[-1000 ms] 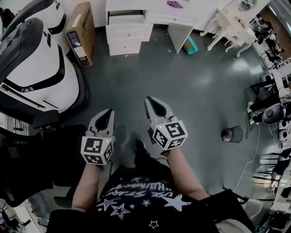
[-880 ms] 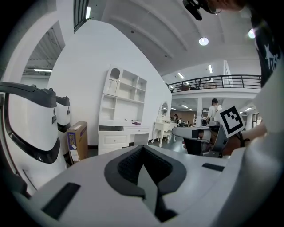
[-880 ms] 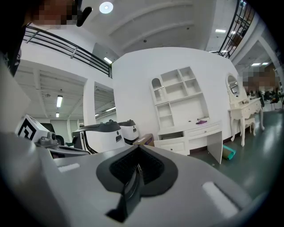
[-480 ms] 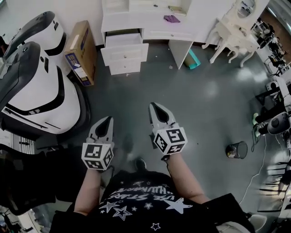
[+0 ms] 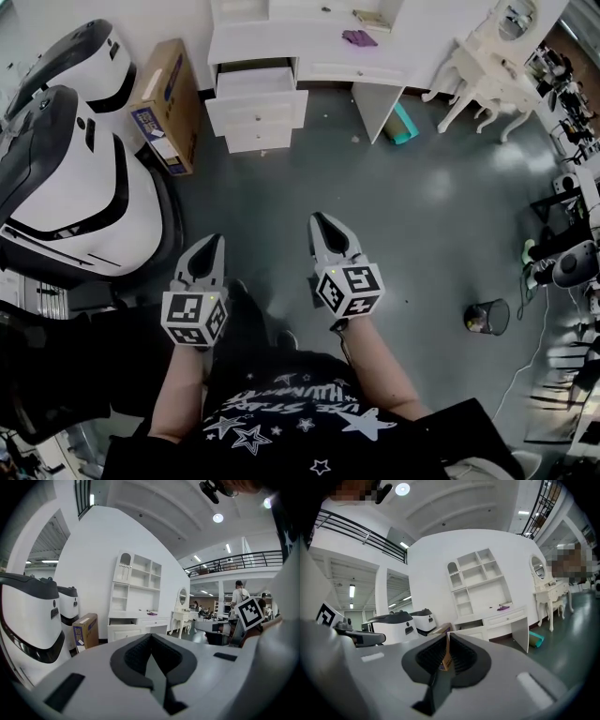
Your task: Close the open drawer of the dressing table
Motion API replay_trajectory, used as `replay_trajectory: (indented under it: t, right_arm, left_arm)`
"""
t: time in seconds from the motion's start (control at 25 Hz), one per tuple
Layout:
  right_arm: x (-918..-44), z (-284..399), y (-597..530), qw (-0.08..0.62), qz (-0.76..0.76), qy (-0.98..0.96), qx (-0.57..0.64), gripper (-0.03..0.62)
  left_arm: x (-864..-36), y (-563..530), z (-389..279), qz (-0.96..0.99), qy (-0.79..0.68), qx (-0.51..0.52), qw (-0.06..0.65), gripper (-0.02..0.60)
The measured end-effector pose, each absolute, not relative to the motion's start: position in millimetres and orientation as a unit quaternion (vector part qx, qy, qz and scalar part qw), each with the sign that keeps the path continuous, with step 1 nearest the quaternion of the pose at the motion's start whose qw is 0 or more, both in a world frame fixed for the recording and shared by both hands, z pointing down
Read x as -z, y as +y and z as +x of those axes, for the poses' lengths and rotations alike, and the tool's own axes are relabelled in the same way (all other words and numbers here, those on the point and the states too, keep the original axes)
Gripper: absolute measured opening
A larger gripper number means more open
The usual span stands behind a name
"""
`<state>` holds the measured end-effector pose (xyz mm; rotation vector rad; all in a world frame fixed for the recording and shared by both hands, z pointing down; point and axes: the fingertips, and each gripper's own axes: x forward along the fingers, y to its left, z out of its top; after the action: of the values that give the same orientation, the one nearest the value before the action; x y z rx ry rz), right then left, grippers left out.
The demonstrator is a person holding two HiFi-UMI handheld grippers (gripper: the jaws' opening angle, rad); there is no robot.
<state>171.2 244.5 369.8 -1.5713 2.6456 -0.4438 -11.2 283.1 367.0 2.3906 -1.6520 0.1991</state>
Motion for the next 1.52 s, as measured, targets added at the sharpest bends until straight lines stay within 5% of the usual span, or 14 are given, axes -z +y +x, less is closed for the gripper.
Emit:
replay_trajectory:
  t: [1.16, 1.52]
  right_arm:
    - [-388, 58, 18, -0.034, -0.571, 0.805, 0.158, 0.003]
    - [-415, 72, 2, -0.056, -0.605, 0.774, 0.179, 0.003]
  left_arm:
    - [-385, 54, -138, 0.844, -0.513, -0.064, 0.139, 0.009]
    - [-405, 22, -141, 0.85, -0.499, -0.08, 0.15, 0.009]
